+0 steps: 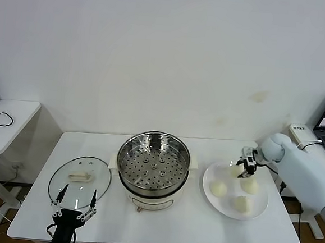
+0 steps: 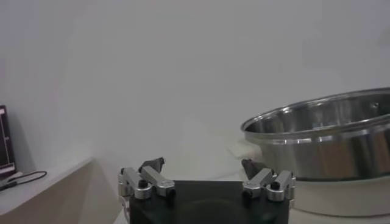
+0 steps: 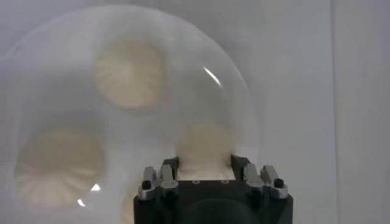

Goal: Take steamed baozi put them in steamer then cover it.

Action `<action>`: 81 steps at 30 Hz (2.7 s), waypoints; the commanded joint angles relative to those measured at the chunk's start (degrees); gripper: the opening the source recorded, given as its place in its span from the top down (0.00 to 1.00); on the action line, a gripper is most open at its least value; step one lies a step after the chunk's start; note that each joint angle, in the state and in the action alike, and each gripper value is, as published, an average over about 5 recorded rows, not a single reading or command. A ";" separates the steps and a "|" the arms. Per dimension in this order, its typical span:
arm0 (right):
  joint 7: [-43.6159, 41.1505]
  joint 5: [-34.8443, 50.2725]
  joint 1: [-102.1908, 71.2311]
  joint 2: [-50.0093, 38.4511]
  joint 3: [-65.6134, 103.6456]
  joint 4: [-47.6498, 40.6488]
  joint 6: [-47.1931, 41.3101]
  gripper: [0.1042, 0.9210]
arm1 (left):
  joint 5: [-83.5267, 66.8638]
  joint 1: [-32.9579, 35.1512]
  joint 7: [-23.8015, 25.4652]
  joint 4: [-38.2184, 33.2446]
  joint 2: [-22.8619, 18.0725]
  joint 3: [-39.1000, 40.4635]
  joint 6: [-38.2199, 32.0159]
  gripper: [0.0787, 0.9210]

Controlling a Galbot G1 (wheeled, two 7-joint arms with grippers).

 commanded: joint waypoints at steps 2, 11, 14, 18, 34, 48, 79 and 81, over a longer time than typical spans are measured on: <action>-1.44 7.76 13.39 -3.12 -7.37 7.41 -1.22 0.44 | -0.10 0.02 -0.04 -0.12 0.15 0.00 0.06 0.12; -2.14 17.56 28.98 0.30 -18.64 12.49 -3.05 0.44 | -0.33 -0.06 -0.06 -0.25 0.55 0.06 0.06 0.12; -1.37 20.79 32.63 2.30 -21.95 14.22 -3.10 0.44 | -0.46 -0.17 -0.08 -0.21 0.63 0.04 0.08 0.12; 0.11 24.36 35.43 5.38 -25.47 16.11 -2.13 0.44 | -0.76 -0.24 -0.08 0.03 0.68 -0.12 0.12 0.12; 5.64 17.24 33.31 20.05 -35.66 14.36 14.89 0.44 | -1.55 -0.60 0.01 0.29 0.84 -1.44 0.37 0.12; 12.77 -6.19 25.22 27.34 -33.60 5.92 31.28 0.44 | -1.99 -1.17 0.10 0.64 0.87 -2.35 0.30 0.12; 13.61 -4.75 26.72 28.59 -31.21 1.31 36.13 0.12 | -1.34 -0.74 0.13 -0.48 0.37 -1.84 0.37 0.12; 11.79 0.00 29.25 27.29 -32.11 3.18 33.50 0.12 | -1.31 -0.69 0.13 -0.65 0.37 -1.80 0.42 0.12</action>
